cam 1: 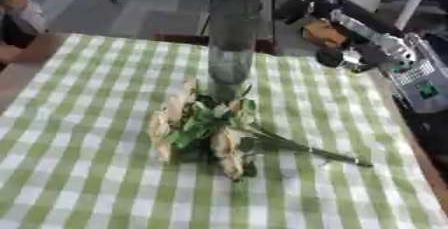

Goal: Arrange flowers into the vase.

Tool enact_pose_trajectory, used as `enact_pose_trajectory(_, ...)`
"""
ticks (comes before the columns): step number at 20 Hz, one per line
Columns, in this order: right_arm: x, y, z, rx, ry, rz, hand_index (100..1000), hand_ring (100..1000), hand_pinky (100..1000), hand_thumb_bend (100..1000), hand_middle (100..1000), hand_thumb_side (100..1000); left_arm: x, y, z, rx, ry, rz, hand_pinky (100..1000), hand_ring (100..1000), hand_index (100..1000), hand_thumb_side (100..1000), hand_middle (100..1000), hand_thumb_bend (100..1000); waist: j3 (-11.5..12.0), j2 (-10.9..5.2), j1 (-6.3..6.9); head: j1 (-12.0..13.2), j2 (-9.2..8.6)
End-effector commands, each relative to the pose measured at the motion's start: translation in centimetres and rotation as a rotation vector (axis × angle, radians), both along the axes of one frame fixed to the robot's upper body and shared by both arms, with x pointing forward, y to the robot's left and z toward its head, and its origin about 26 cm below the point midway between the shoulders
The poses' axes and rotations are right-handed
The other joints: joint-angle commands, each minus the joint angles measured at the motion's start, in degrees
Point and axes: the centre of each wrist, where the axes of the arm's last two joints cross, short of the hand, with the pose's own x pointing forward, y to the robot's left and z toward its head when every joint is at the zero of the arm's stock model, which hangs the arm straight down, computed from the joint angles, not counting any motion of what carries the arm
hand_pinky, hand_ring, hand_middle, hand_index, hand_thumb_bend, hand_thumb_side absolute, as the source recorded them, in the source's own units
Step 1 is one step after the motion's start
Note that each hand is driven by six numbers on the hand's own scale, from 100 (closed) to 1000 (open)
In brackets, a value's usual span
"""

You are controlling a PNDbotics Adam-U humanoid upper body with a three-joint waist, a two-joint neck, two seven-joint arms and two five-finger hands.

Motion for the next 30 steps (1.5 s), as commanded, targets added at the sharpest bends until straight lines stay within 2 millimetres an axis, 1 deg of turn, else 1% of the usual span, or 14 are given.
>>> enact_pose_trajectory(1, -0.4, -1.4, 0.7, -0.332, -0.081, 0.103, 968, 895, 798, 643, 873, 1000, -0.2, 0.2, 0.8, 0.017, -0.022, 0.002, 671, 868, 999, 884, 933, 100, -0.2, -0.99, 0.12, 0.4, -0.71)
enact_pose_trajectory(4, -0.4, -1.2, -1.1, -0.399, -0.030, 0.097, 971, 887, 795, 660, 865, 1000, -0.2, 0.1, 0.8, 0.018, -0.023, -0.003, 671, 867, 998, 885, 933, 100, -0.2, -0.85, 0.04, 0.3, -1.01)
enact_pose_trajectory(6, -0.3, -1.0, -2.1, -0.420, -0.008, 0.095, 953, 848, 779, 661, 835, 1000, -0.2, 0.1, 0.8, 0.018, -0.023, -0.004, 671, 868, 998, 883, 933, 100, -0.2, -0.69, 0.01, 0.4, -1.13)
enact_pose_trajectory(8, -0.3, -0.8, -2.9, -0.423, -0.001, 0.089, 939, 766, 721, 661, 818, 1000, -0.2, 0.1, 0.8, 0.017, -0.022, -0.004, 671, 868, 998, 887, 934, 100, -0.1, -0.56, -0.02, 0.5, -1.06)
enact_pose_trajectory(11, -0.3, -0.4, -3.9, -0.417, 0.002, 0.082, 932, 720, 637, 667, 811, 1000, -0.2, 0.0, 0.8, 0.016, -0.021, -0.006, 670, 868, 998, 889, 934, 100, 0.0, -0.42, -0.12, 0.4, -1.00)
enact_pose_trajectory(13, -0.3, -0.2, -4.7, -0.415, 0.011, 0.077, 931, 719, 649, 675, 801, 977, -0.2, 0.0, 0.8, 0.016, -0.019, -0.009, 670, 868, 996, 889, 933, 100, 0.0, -0.33, -0.19, 0.3, -1.05)
enact_pose_trajectory(18, -0.3, -0.1, -6.8, -0.425, 0.042, 0.055, 927, 767, 704, 674, 801, 911, -0.2, -0.1, 0.8, 0.015, -0.016, -0.012, 670, 868, 995, 890, 933, 100, 0.1, -0.12, -0.27, 0.0, -1.11)
enact_pose_trajectory(19, -0.2, -0.1, -7.1, -0.424, 0.043, 0.049, 927, 767, 704, 674, 801, 911, -0.2, -0.1, 0.7, 0.015, -0.016, -0.012, 670, 868, 995, 890, 933, 100, 0.1, -0.09, -0.27, 0.0, -1.13)
enact_pose_trajectory(23, -0.2, 0.5, -8.1, -0.454, 0.032, 0.021, 915, 742, 687, 671, 786, 851, -0.2, -0.1, 0.7, 0.015, -0.014, -0.014, 670, 868, 995, 889, 933, 100, 0.2, 0.02, -0.28, -0.1, -1.02)
enact_pose_trajectory(24, -0.2, 0.8, -8.6, -0.468, 0.020, 0.009, 895, 721, 678, 641, 767, 814, -0.2, -0.1, 0.7, 0.015, -0.013, -0.015, 669, 869, 994, 891, 933, 100, 0.2, 0.12, -0.29, -0.2, -0.99)
enact_pose_trajectory(25, -0.3, 1.1, -9.2, -0.476, 0.007, -0.003, 895, 721, 677, 638, 766, 813, -0.2, -0.1, 0.7, 0.014, -0.012, -0.016, 669, 869, 994, 891, 933, 100, 0.2, 0.22, -0.31, -0.2, -0.99)
enact_pose_trajectory(26, -0.4, 1.3, -9.8, -0.469, -0.009, -0.017, 877, 690, 651, 560, 735, 818, -0.2, -0.1, 0.7, 0.014, -0.012, -0.016, 669, 869, 994, 892, 933, 100, 0.2, 0.35, -0.32, -0.2, -0.98)
enact_pose_trajectory(29, -0.7, 1.7, -11.1, -0.404, -0.073, -0.060, 863, 662, 632, 551, 705, 831, -0.2, -0.2, 0.6, 0.014, -0.009, -0.017, 668, 869, 994, 893, 934, 100, 0.1, 0.58, -0.35, -0.2, -0.87)
enact_pose_trajectory(30, -0.8, 1.8, -11.5, -0.382, -0.096, -0.070, 846, 635, 616, 533, 678, 828, -0.2, -0.2, 0.6, 0.014, -0.008, -0.018, 668, 869, 994, 893, 934, 100, 0.2, 0.60, -0.37, -0.2, -0.85)
